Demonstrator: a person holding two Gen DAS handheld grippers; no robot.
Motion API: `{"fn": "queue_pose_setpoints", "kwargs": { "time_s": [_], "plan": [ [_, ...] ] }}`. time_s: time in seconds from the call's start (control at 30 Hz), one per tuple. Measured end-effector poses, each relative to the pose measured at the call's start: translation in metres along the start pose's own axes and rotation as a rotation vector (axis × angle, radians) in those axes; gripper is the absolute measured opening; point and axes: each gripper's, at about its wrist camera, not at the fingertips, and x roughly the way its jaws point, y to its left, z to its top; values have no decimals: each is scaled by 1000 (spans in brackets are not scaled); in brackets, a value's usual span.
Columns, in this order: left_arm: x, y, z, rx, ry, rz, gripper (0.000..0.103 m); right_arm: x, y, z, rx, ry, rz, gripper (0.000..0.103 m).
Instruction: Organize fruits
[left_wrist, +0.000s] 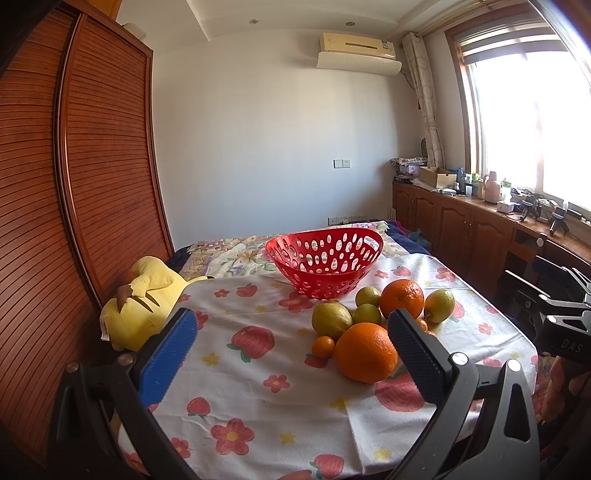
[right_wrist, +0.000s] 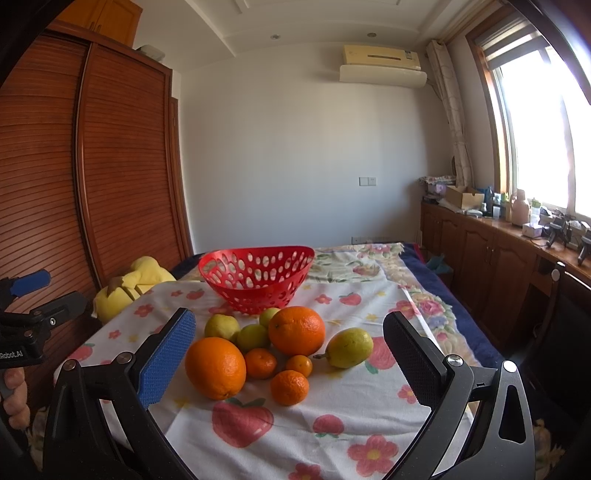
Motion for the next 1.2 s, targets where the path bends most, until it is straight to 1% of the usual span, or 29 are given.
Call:
{"fn": "queue_pose_setpoints", "kwargs": {
  "time_s": [0.37, 0.57, 0.8, 1.0, 1.13, 1.2],
  "plan": [
    [0, -2, -1, 1, 3, -3, 103, 1, 3, -2, -9, 5, 0, 103],
    [9, -1, -9, -1, 33, -6, 103, 6, 3, -8, -15, 33, 4, 103],
    [30, 1, -22, -10, 83, -13, 103, 18, -1, -19, -19, 73, 14, 103],
    [50, -2, -34, -16, 125, -44, 103, 38, -7, -29, -25, 125, 29, 99],
    [64, -5, -41, -18, 158, -70, 103, 52, -11, -37, -37, 167, 49, 93],
    [68, -6, -44, -17, 169, -81, 103, 60, -12, -41, -44, 190, 62, 91]
  ]
}}
